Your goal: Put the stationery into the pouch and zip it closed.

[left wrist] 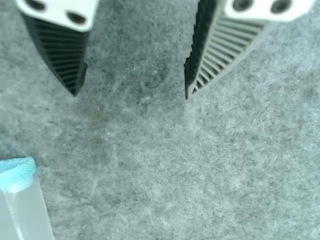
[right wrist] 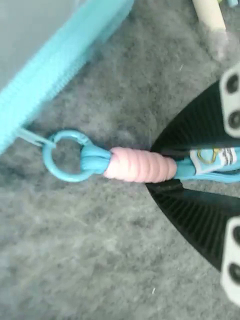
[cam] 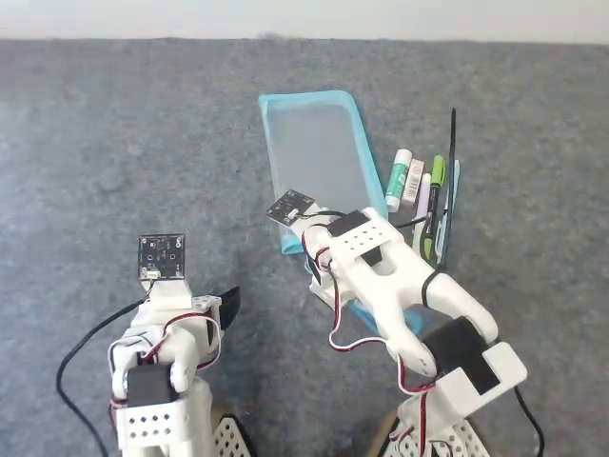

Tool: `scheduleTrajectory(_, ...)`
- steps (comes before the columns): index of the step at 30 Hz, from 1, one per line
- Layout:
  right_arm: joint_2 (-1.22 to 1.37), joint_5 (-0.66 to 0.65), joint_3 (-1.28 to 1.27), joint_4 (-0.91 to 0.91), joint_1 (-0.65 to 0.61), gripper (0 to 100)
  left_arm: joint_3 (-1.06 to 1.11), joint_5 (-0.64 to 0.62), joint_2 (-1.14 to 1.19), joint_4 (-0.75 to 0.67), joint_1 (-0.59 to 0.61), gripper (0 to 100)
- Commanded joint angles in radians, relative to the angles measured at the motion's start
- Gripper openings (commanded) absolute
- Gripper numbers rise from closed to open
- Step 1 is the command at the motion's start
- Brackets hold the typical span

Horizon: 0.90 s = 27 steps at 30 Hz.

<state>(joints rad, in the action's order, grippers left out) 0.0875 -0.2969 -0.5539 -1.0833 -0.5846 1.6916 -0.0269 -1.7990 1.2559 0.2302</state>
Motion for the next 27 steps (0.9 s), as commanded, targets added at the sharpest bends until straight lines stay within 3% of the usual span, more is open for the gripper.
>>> scheduleTrajectory(1,-0.028,0.032,0.020,-0.008,-0.015,0.6,-0.008,0.009,-0.017,0.005,-0.003,30)
scheduleTrajectory(9,-0.191,0.031,0.147,-0.170,-0.018,0.7,-0.008,0.009,-0.017,0.005,-0.003,30)
scheduleTrajectory(27,-0.530,0.026,0.161,-0.214,-0.018,0.6,-0.008,0.009,-0.017,0.005,-0.008,30)
